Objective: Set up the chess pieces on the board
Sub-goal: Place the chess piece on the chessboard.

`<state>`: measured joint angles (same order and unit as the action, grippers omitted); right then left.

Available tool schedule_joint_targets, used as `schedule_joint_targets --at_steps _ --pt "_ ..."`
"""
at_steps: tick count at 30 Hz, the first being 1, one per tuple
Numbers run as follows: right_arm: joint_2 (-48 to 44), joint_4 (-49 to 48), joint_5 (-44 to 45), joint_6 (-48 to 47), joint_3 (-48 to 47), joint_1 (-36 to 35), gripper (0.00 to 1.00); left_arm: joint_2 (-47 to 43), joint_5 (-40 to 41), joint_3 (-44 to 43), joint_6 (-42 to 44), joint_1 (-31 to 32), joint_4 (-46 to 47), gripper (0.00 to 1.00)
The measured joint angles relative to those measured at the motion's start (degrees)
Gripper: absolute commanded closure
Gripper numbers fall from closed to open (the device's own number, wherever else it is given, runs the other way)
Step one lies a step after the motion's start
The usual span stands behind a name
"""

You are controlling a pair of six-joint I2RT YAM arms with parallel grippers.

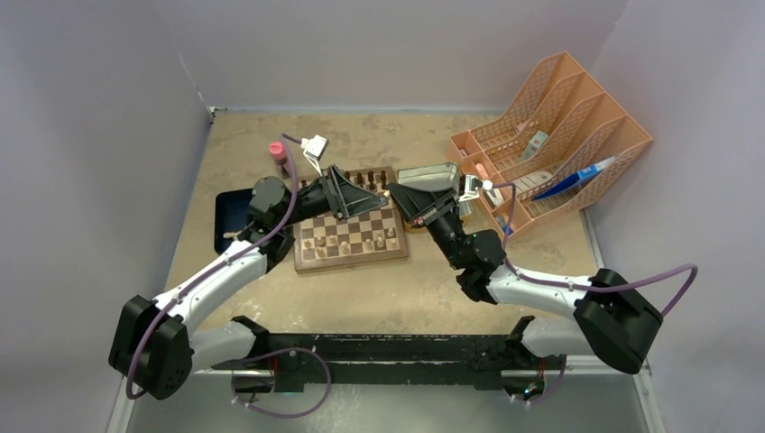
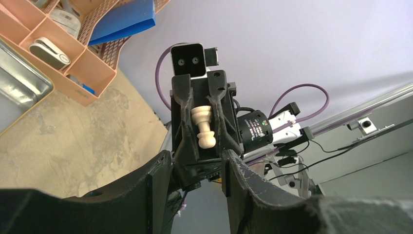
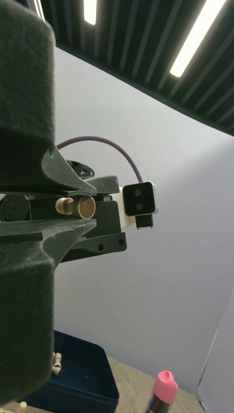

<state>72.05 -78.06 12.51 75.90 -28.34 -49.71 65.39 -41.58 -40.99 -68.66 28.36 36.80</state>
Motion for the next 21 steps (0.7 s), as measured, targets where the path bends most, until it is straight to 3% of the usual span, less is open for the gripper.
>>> schedule_joint_targets --at_steps 11,21 --pt "0.0 -0.3 -0.3 -0.9 0.8 0.0 0.88 2.3 -0.2 -1.5 -1.4 0.7 3.1 0.73" --pt "-0.1 -0.7 -0.2 -1.7 1.5 0.3 0.84 3.9 -0.3 -1.7 -2.0 1.0 4.4 1.0"
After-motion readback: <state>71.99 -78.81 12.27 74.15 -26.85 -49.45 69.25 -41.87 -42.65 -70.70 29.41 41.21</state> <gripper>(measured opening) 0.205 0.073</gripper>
